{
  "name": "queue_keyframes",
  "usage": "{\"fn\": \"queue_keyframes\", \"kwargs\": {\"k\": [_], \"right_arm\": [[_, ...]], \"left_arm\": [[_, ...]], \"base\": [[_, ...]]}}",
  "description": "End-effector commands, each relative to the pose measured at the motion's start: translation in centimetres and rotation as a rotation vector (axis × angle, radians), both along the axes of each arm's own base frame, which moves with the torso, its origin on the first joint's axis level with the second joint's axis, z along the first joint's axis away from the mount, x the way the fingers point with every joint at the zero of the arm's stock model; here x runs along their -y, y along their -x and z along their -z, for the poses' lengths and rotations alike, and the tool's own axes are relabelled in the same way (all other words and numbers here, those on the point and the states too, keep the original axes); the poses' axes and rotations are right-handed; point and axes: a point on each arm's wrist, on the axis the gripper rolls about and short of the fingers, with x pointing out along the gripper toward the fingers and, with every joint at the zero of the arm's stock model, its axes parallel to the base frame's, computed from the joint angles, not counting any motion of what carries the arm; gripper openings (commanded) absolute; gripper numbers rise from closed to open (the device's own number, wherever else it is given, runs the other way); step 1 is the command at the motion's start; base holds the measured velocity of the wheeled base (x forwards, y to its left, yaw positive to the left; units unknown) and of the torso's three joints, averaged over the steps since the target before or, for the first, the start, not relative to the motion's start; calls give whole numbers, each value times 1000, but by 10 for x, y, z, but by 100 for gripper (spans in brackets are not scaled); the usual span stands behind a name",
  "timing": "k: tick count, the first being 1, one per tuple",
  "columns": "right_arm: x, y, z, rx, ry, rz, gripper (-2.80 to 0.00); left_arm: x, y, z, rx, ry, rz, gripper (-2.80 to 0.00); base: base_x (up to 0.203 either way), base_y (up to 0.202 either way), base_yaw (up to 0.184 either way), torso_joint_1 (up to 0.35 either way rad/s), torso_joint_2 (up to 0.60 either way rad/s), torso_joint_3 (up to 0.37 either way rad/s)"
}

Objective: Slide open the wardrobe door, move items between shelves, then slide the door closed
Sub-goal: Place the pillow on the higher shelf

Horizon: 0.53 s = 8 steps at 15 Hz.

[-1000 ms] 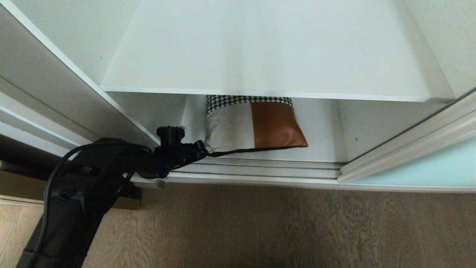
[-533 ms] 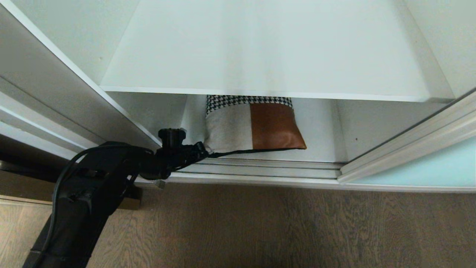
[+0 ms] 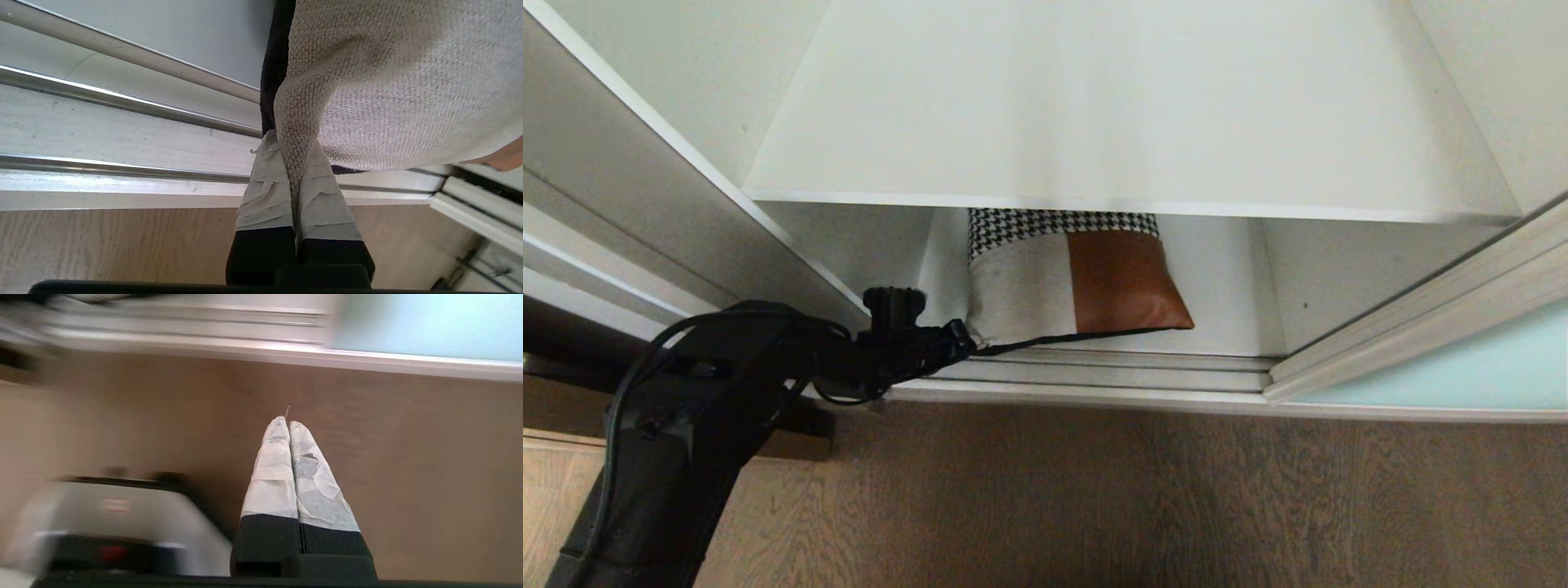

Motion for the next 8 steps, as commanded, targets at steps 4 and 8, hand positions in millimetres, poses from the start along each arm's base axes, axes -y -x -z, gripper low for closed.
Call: {"fn": "queue_keyframes", "kwargs": {"k": [4,8], "right_arm": [[-8,-92,-55,-345,-204,-234,-280],[-23,-142,-41,-486,-242,-382,-280]], "left_arm": [[1,2,-11,54,27,-7,-280],[1,10,-11,31,27,1,-280]], "base": [[0,0,0,0,0,0],[0,0,0,0,0,0]]}}
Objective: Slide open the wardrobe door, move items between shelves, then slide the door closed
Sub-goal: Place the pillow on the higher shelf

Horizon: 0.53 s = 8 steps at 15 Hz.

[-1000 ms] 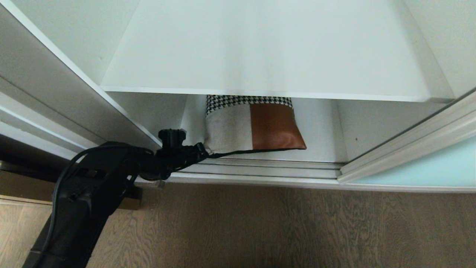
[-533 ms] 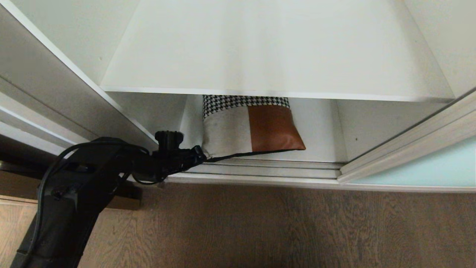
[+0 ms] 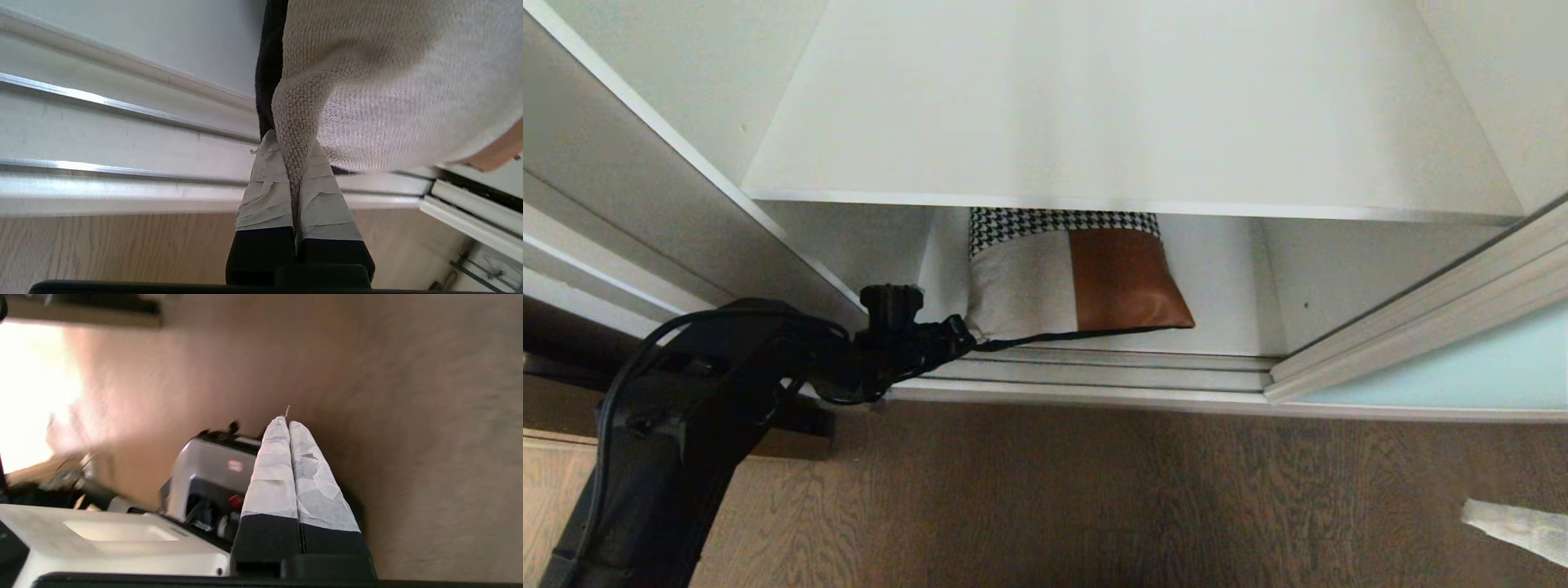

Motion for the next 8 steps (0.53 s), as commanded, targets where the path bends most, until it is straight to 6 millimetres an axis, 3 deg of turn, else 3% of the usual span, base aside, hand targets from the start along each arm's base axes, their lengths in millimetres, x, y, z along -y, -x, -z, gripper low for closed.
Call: {"fn": "queue_keyframes", "kwargs": {"k": [1,6,8], "right_arm": [[-14,-37,22,-150,9,-89,-280],[-32,-72,42,-210,16,-152,-280],[-36,-83,50,-253,16,-154,-280]], "left_arm": [[-1,9,-5,-17,4,10,-280],[2,34,-9,-67,12,62,-280],[7,49,2,-121,0,87,-280]], "base": [[0,0,0,0,0,0],[0,0,0,0,0,0],[0,0,0,0,0,0]]}}
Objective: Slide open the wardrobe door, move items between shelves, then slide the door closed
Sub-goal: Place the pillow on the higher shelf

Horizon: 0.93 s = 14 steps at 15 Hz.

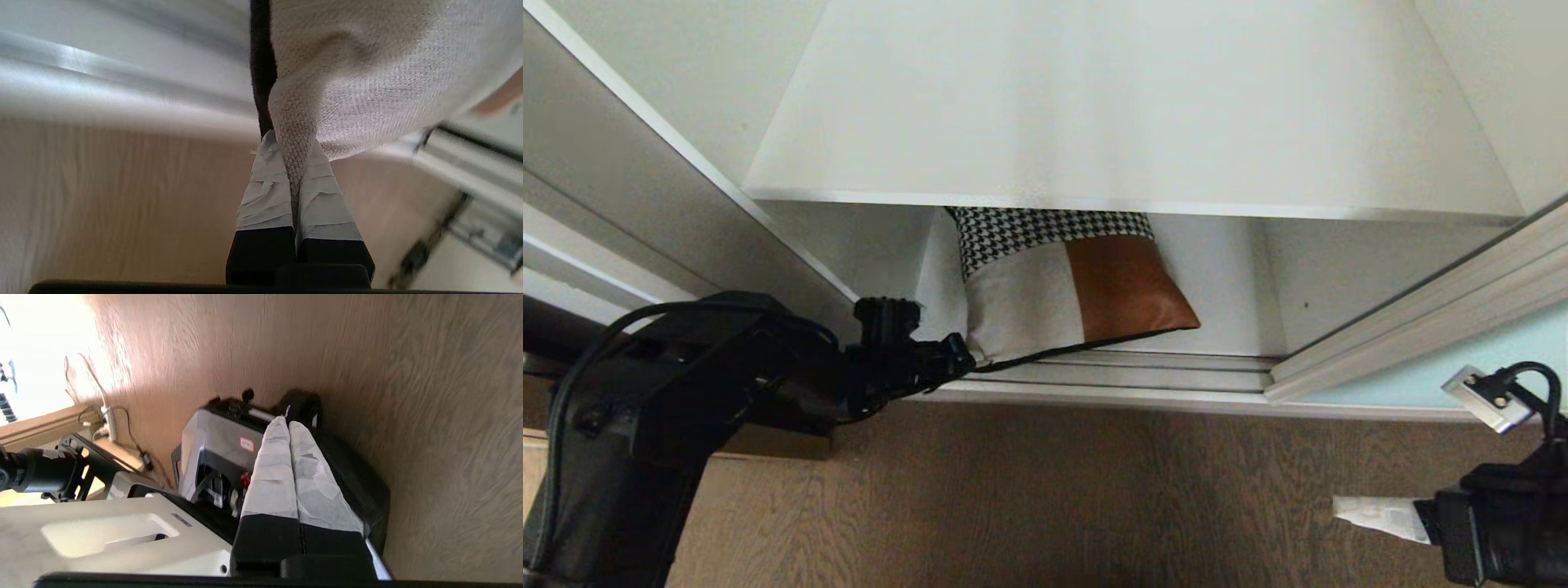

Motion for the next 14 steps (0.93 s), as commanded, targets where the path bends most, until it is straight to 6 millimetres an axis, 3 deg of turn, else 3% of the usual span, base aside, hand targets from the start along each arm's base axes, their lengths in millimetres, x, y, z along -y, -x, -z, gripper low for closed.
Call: {"fn": "queue_keyframes", "kwargs": {"k": [1,4,7,8,14], "right_arm": [[-8,-19,18,-113,9,-6,-280],[-18,-42,36,-177,6,-7,-280],[-38,-66,58,-170,29,-29,-280],[-44,-72,66,-171,41,-31,0],[-68,-119,115,-147,26,-21,0]], "left_arm": [[2,15,-2,-21,-5,18,-280],[6,31,-3,-23,0,36,-280],[7,32,-2,-26,2,40,-280],[7,32,-2,-26,1,40,-280],[5,35,-3,-34,5,38,-280]], "base": [[0,0,0,0,0,0],[0,0,0,0,0,0],[0,0,0,0,0,0],[0,0,0,0,0,0],[0,0,0,0,0,0]]}}
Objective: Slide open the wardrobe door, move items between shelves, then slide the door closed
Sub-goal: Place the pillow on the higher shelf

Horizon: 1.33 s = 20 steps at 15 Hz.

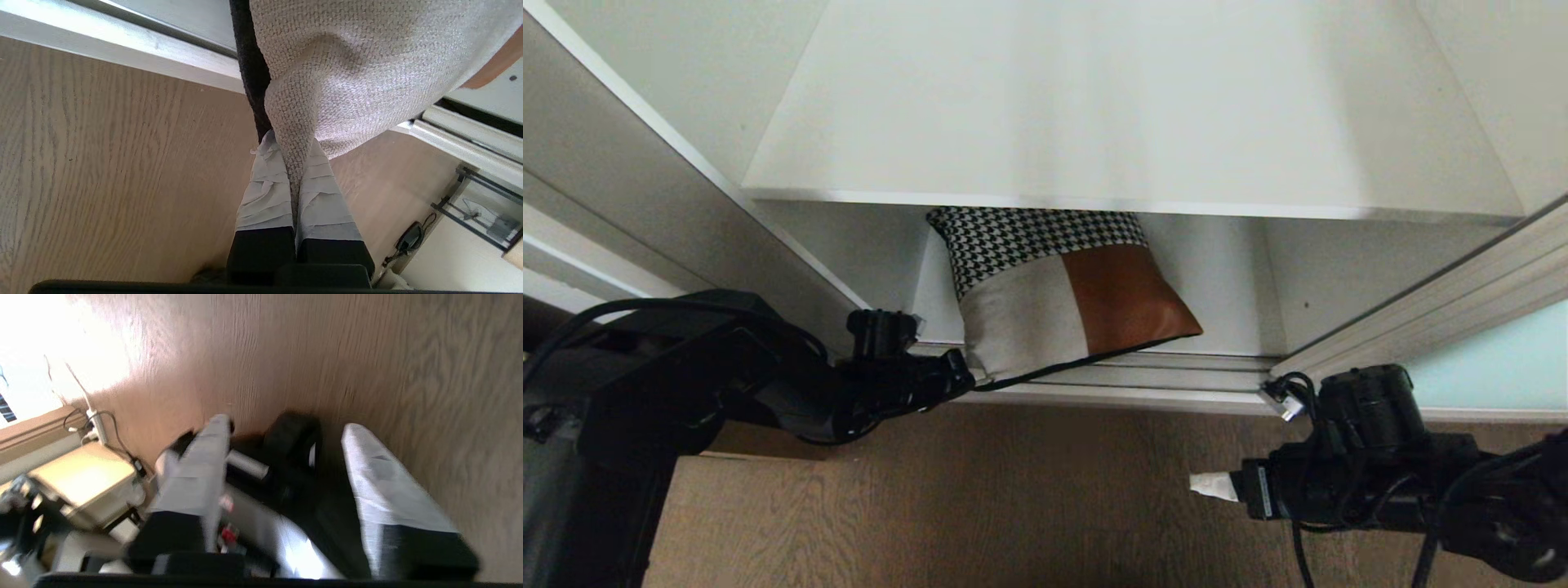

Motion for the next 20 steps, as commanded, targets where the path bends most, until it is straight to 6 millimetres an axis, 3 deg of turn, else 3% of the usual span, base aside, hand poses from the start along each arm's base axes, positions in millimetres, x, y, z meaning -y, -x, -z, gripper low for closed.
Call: {"fn": "queue_keyframes", "kwargs": {"k": [1,7,9,14,16,20], "right_arm": [[-9,-22,32,-43,11,0,0],[-26,-87,53,144,-90,41,0],[-22,-111,54,202,-111,75,0],[-12,-147,66,313,-147,123,0],[-3,-165,61,390,-166,152,0],[6,-181,39,484,-190,177,0]], "left_arm": [[0,1,-1,1,3,4,-280],[2,7,-3,28,8,13,-280],[2,9,-5,26,24,42,-280],[1,15,-8,21,29,59,-280],[0,18,-7,29,30,59,-280],[0,23,-4,64,48,77,-280]], "base": [[0,0,0,0,0,0],[0,0,0,0,0,0],[0,0,0,0,0,0],[0,0,0,0,0,0],[0,0,0,0,0,0],[0,0,0,0,0,0]]}}
